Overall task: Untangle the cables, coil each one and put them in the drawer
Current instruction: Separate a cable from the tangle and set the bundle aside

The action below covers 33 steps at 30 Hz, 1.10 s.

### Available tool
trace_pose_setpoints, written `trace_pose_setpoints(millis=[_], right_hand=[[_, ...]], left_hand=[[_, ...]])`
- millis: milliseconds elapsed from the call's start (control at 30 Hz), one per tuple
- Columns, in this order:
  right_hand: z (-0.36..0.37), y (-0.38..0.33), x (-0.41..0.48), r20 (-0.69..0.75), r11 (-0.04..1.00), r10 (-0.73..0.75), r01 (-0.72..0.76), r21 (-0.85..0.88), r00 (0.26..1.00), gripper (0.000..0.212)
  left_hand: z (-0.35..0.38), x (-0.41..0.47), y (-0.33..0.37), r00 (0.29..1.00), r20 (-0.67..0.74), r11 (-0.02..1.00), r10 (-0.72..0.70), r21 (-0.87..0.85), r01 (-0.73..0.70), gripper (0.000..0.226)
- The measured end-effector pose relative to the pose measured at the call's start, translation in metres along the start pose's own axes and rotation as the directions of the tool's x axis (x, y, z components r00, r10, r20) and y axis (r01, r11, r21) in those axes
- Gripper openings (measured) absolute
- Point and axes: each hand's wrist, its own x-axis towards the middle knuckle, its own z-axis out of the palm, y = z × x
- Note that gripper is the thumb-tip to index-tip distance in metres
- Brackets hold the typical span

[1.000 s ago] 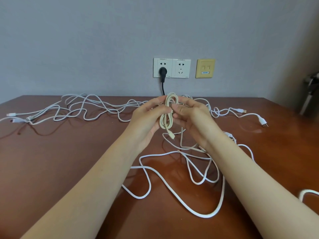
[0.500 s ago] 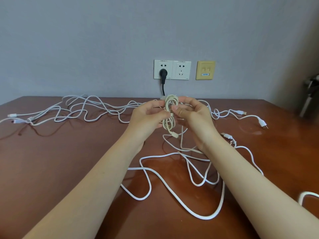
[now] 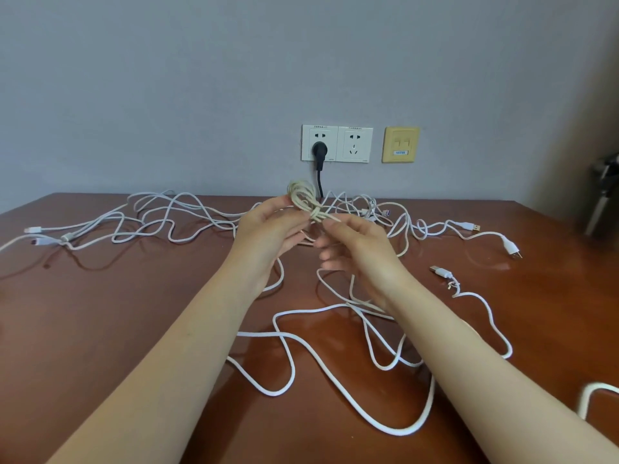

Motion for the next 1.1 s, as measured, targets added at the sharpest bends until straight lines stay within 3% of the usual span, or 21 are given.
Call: trace_pose_setpoints(millis=[100, 167, 367, 567, 700, 800, 933, 1100], right_hand=[[-0.002, -0.001, 0.001, -0.123, 0.995, -0.067, 0.056, -0.087, 0.99, 0.008], [-0.003, 0.001, 0.001, -0.166, 0.98, -0.129, 0.1, -0.174, 0.978, 0.015], [0.003, 0.005, 0.0, -0.138, 0.888, -0.285, 0.207, -0.41, 0.949, 0.021], [0.023, -0.007, -0.003, 0.009, 0.929, -0.218, 0.21, -0.306, 0.976, 0.026], [0.051, -0.015, -0.012, 0.114, 0.97, -0.152, 0.17, -0.172, 0.982, 0.019], [0.079, -0.013, -0.018, 0.165, 0.97, -0.133, 0.162, -0.182, 0.977, 0.018], [0.121, -0.005, -0.028, 0.224, 0.954, -0.135, 0.187, -0.232, 0.965, 0.02], [0.171, 0.004, -0.046, 0.284, 0.936, -0.144, 0.224, -0.271, 0.948, 0.027]], left_hand=[[-0.002, -0.001, 0.002, 1.0, -0.029, 0.992, -0.004, 0.129, 0.007, 0.028], [-0.003, -0.002, 0.004, 0.999, -0.012, 0.994, -0.032, 0.108, 0.033, 0.038], [-0.009, -0.011, 0.013, 1.0, -0.022, 1.0, -0.009, 0.028, 0.01, 0.04], [-0.038, -0.023, 0.039, 1.0, -0.025, 0.992, -0.008, 0.123, 0.011, 0.04], [-0.065, -0.037, 0.058, 0.999, -0.045, 0.975, -0.026, 0.218, 0.035, 0.043], [-0.092, -0.049, 0.074, 0.995, -0.084, 0.945, -0.05, 0.318, 0.075, 0.046], [-0.133, -0.068, 0.093, 0.988, -0.143, 0.856, -0.064, 0.501, 0.128, 0.054], [-0.181, -0.102, 0.12, 0.994, -0.087, 0.675, -0.071, 0.729, 0.112, 0.044]])
